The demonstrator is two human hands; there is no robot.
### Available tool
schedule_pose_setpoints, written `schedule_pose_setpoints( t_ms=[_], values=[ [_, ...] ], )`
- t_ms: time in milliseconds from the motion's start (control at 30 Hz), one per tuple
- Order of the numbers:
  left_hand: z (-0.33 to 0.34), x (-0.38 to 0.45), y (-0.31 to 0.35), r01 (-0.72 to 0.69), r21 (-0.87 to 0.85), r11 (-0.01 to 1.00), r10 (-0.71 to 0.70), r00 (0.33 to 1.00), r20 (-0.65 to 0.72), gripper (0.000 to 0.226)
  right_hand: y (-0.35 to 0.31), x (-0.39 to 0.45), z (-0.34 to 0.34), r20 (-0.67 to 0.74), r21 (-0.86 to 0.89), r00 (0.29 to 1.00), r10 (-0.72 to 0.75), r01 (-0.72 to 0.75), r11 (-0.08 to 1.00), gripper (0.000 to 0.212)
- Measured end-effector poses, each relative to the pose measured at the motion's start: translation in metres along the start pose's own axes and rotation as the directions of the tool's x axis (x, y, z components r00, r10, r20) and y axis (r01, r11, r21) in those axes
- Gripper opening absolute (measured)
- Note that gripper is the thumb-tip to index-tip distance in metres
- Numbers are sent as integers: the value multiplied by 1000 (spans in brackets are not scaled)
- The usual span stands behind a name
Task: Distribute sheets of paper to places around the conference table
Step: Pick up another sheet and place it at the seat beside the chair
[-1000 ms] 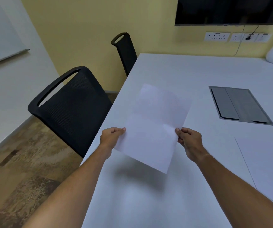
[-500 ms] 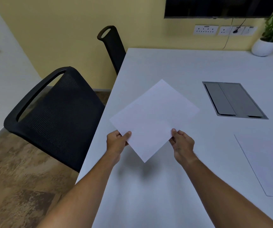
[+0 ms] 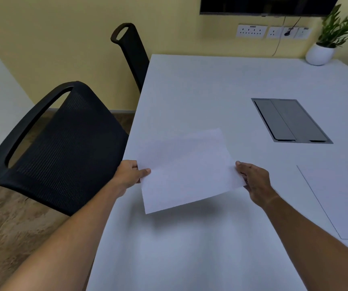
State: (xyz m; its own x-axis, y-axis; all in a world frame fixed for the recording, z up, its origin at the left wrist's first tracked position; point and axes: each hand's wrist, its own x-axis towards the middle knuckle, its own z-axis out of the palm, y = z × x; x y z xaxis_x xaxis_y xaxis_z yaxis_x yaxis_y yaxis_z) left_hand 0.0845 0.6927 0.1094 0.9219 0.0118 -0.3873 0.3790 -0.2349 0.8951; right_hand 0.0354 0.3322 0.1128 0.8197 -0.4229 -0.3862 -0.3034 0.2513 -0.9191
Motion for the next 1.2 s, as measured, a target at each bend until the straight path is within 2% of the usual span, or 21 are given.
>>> schedule_pose_setpoints(
  t_ms=[133, 267, 333, 467, 667, 733, 833, 1033, 1200],
  values=[
    [1, 9, -3, 35, 78, 996, -41, 997, 66, 18, 9, 14, -4, 85, -172, 996, 16, -1, 985, 16],
    [8, 22, -8, 73, 104, 992, -81, 994, 78, 12, 22, 26, -2, 90, -195, 995, 39, -21, 981, 10],
    [13, 30, -11, 106, 79, 991, -108, 994, 25, 14, 28, 34, -1, 75, -191, 996, 52, -37, 981, 12],
    [29, 47, -26, 161, -15, 987, -161, 973, -165, 41, 44, 50, 4, 16, -160, 995, 97, -93, 983, 24],
    [56, 71, -49, 201, -78, 976, -216, 895, -390, 15, 70, 76, 20, -45, -165, 992, 114, -120, 979, 17],
    [59, 79, -55, 218, -57, 974, -221, 876, -428, 16, 76, 84, 24, -54, -212, 993, 108, -117, 970, 10],
    [58, 92, -63, 228, -34, 973, -218, 858, -466, 29, 85, 97, 28, -87, -284, 992, 95, -116, 952, 7],
    [54, 109, -76, 248, 88, 965, -169, 840, -516, 21, 97, 107, 40, -129, -485, 990, 57, -113, 867, 5],
    [51, 114, -85, 262, 173, 950, -130, 828, -545, 22, 100, 110, 52, -166, -561, 984, 60, -144, 815, 4]
  ],
)
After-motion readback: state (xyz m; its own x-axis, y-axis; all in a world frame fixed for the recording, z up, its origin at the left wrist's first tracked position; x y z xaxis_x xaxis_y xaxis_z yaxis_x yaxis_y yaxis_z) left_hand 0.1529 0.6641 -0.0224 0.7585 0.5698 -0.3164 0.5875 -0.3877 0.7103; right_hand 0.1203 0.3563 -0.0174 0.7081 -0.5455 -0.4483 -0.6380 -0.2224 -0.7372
